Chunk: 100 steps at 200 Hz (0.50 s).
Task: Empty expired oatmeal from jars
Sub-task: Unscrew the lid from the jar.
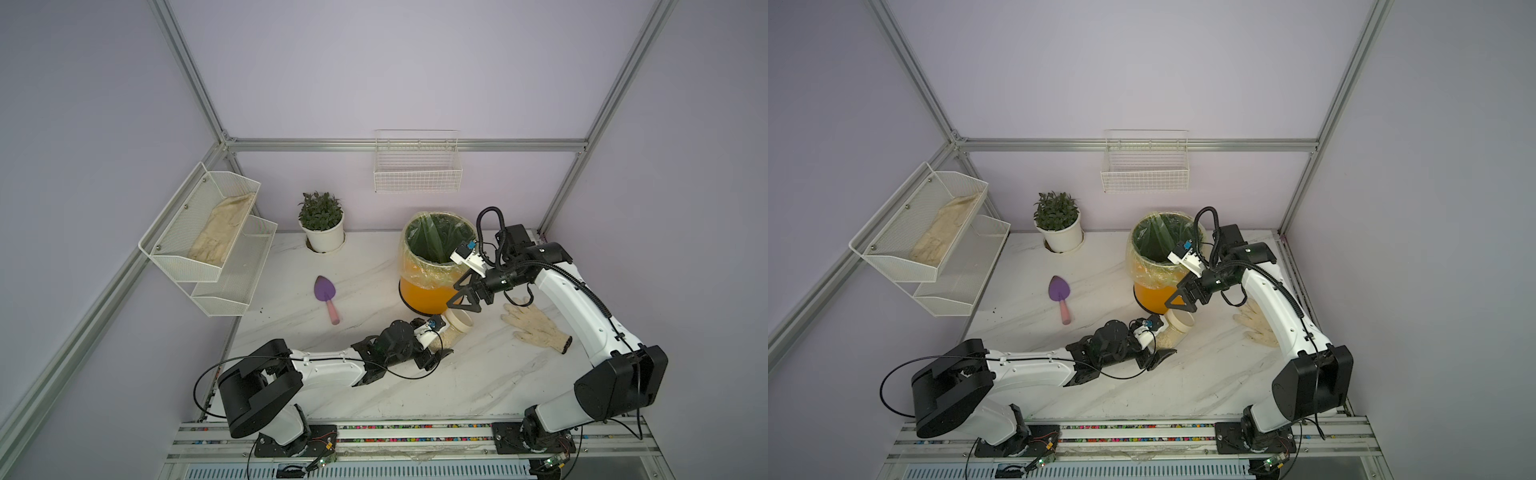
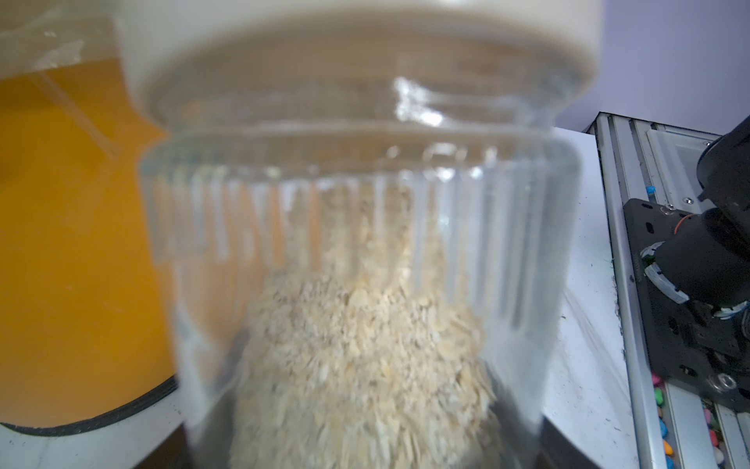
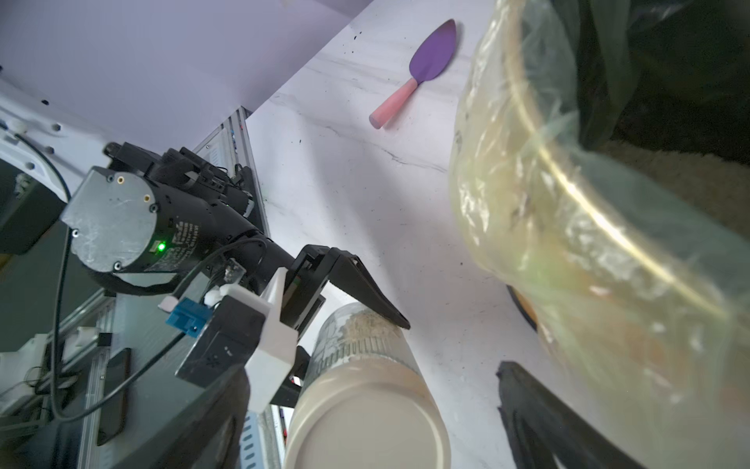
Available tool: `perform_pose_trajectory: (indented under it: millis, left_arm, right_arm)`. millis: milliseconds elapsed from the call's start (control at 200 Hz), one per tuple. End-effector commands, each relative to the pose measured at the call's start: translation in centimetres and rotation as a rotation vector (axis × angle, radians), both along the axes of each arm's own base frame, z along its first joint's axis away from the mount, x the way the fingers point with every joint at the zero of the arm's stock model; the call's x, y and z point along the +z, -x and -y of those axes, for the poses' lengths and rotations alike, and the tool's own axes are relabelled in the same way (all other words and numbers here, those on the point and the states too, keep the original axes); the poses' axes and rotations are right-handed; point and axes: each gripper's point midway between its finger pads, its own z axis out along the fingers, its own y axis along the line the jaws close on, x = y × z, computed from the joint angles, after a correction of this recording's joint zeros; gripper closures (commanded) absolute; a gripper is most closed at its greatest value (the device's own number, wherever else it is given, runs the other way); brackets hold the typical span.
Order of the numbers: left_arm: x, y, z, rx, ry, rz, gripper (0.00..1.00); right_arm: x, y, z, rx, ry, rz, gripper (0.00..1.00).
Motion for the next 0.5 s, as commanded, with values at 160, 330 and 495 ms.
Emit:
perform_pose_trajectory:
  millis: [160,330,495]
  left_arm:
    - [8.9,0.7,1.5,0.005,0.164,0.195,1.00]
    - [9.7,0.5,0.7,0.033,0.158,0.220,1.00]
    - [9.9,0.3,0.3,0.055,0.152,0.236,1.00]
  right_arm:
    - [0.7,4.3,0.6,-0.046,-0.003,-0.224,0.03]
    - [-0.1,5.4,1.1,-0.057,0.030,-0.258,0.03]
    - [-0.6,5.0,0.9,-0.061,0.031,-0.277,0.03]
